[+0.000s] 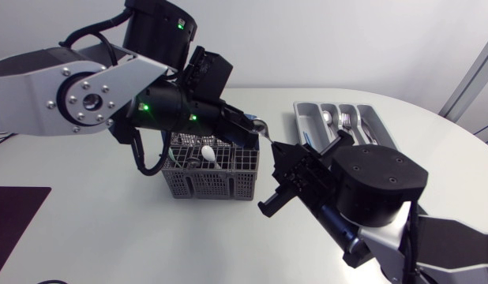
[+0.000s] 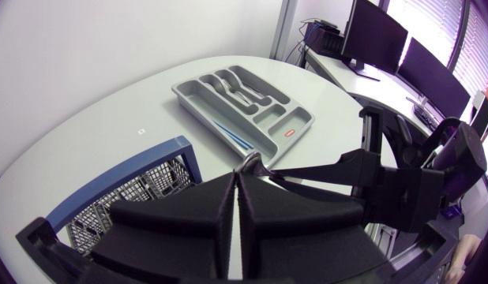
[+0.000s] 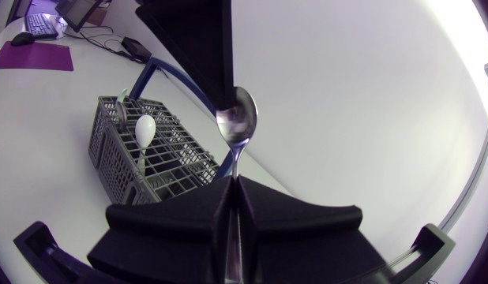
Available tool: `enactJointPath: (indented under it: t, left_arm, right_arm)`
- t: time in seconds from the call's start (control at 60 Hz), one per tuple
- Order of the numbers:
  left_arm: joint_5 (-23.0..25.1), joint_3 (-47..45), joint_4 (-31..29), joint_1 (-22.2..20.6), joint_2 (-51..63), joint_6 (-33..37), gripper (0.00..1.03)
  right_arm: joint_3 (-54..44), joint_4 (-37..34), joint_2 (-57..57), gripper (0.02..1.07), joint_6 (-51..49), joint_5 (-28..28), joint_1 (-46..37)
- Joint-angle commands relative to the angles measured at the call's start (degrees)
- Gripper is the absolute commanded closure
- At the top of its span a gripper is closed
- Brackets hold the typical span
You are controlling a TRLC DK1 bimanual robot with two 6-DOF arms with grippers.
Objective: Unload the cutlery basket into the drawer organizer.
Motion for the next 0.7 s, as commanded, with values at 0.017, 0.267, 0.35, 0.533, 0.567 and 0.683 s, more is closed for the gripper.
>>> enactJointPath:
  t: [0.017, 0.267, 0.35, 0.533, 0.567, 0.683]
  left_arm:
    - [0.23, -0.3, 0.32, -0.57, -0.28, -0.82, 0.98]
    - [0.23, -0.38, 0.41, -0.13, -1.24, -1.09, 0.83]
    - [0.23, -0.38, 0.41, 0.14, -1.77, -1.26, 0.73]
    - [0.23, -0.12, 0.58, 1.01, -3.0, -1.53, 0.52]
    - [0.23, 0.06, 0.67, 1.45, -3.35, -1.53, 0.48]
    - [0.23, 1.02, 0.5, 3.83, -4.41, -0.91, 0.39]
  right_arm:
    - [-0.95, -0.47, 0.21, 1.01, 0.14, -0.17, -0.18]
    - [-1.66, -0.47, -0.05, 1.01, -0.13, -0.17, 0.08]
    - [-1.92, -0.47, -0.49, 1.01, -0.13, -0.26, 0.17]
    - [-3.06, -1.0, -2.16, 1.01, -1.18, -1.13, 0.26]
    - [-3.5, -1.7, -3.04, 1.01, -1.44, -1.93, 0.08]
    - [-4.65, -6.01, -7.52, 1.01, -1.97, -5.88, -2.38]
